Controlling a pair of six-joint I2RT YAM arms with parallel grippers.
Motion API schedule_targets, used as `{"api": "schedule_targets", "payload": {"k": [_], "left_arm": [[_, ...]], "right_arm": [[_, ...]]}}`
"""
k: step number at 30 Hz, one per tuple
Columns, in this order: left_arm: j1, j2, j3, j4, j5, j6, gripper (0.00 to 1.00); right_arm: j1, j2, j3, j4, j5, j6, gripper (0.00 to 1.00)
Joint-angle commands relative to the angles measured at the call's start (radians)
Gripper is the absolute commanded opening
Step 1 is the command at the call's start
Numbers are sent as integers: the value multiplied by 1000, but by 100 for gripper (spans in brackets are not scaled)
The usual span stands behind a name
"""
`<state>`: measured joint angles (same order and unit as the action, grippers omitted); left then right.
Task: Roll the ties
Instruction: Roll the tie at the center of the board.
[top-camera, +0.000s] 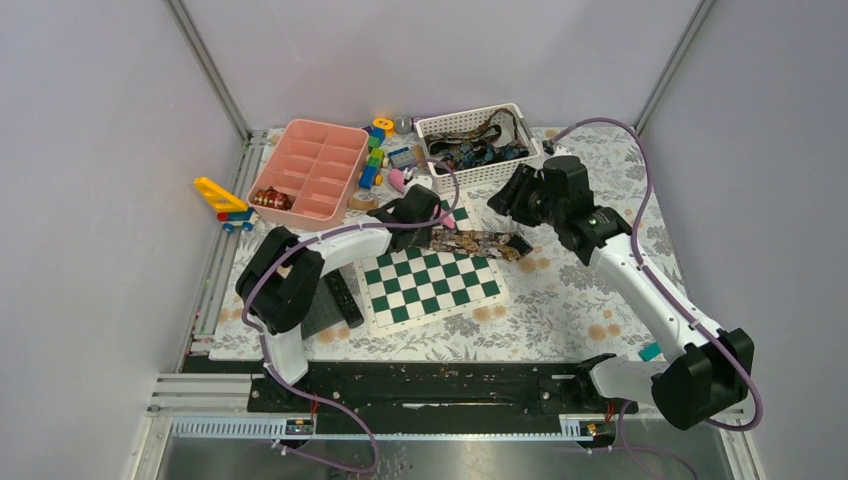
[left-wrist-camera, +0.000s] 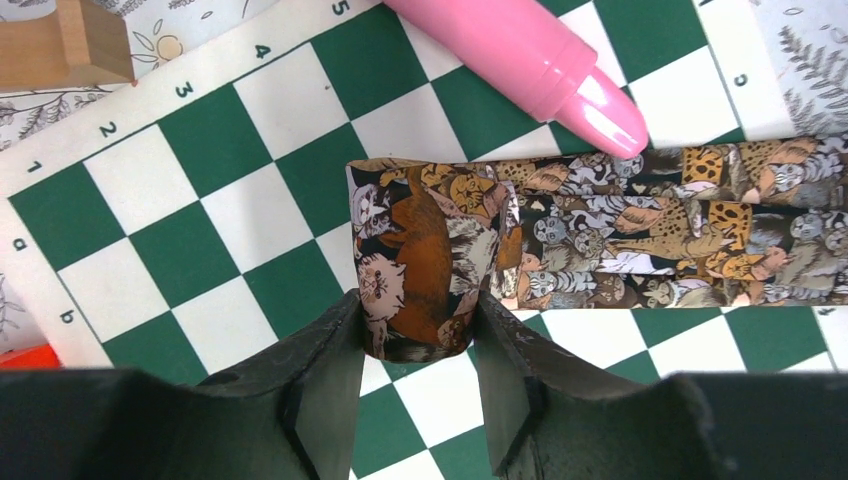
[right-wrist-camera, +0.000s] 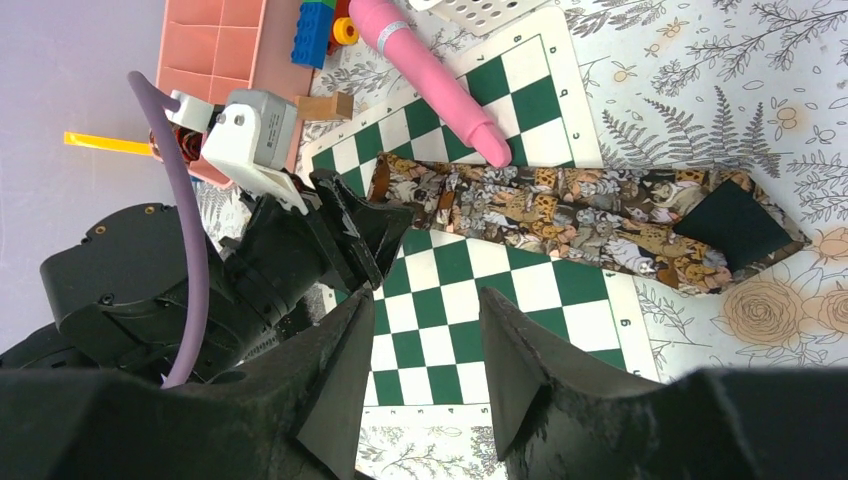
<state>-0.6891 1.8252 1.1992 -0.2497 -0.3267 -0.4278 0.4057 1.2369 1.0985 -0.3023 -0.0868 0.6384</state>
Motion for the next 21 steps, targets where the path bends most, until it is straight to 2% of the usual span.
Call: {"api": "schedule_targets", "payload": {"k": [1,21], "left_arm": [[-13,16,61,-42,-103,32,42],[-89,89,147,-171,-373,70,42]], "right_arm": [[-17,-40,-8,15,18,15,51],[-40,-103,-1,14,16,20,52]]}}
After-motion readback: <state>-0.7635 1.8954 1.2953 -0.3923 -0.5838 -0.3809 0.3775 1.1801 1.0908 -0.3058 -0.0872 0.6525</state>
